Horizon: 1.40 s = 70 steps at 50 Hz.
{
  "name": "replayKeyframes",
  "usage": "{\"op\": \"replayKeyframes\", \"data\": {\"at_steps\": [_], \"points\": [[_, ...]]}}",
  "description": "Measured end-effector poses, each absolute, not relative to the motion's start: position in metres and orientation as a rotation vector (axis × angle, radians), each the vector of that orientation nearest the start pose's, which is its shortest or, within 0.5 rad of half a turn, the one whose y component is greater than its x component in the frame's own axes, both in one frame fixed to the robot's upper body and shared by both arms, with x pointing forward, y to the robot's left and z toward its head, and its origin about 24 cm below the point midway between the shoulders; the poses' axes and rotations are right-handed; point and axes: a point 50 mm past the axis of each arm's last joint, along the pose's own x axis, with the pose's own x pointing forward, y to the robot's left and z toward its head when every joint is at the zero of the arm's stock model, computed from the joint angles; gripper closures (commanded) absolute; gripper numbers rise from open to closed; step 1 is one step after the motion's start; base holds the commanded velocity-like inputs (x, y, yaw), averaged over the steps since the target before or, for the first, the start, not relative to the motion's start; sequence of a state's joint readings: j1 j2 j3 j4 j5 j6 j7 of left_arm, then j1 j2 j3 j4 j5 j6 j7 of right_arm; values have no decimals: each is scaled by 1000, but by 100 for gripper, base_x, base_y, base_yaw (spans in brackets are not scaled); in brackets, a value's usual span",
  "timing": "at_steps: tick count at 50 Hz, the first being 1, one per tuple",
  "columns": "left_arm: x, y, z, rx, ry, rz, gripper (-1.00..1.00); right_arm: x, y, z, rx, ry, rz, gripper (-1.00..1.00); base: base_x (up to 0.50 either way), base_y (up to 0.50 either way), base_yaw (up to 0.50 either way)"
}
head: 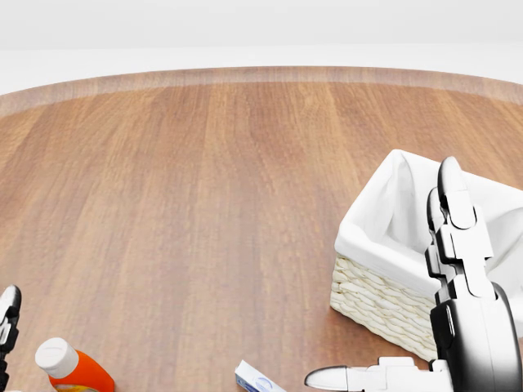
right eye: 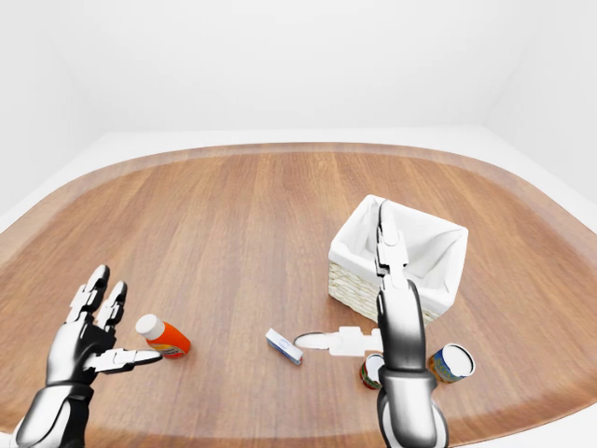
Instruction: Pick up the ketchup, and put it in the basket.
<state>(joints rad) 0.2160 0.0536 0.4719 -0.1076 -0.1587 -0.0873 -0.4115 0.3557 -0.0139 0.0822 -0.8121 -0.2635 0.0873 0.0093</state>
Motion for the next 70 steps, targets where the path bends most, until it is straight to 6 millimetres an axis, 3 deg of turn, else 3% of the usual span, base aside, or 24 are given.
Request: {"op": "replayKeyframes", "data": {"at_steps": [36,61,70], "points": [[193,289,-4,-45,168,185,-100,169,-151,144,-264,-365,-69,-100,0,0,0],[208,288,-50,-109,392,194,-100,170,-149,143,-266,-362,-65,-100,0,0,0],[209,287,-58,-118,440,198,-100,171,-149,143,-267,-361,-65,-100,0,0,0]]}}
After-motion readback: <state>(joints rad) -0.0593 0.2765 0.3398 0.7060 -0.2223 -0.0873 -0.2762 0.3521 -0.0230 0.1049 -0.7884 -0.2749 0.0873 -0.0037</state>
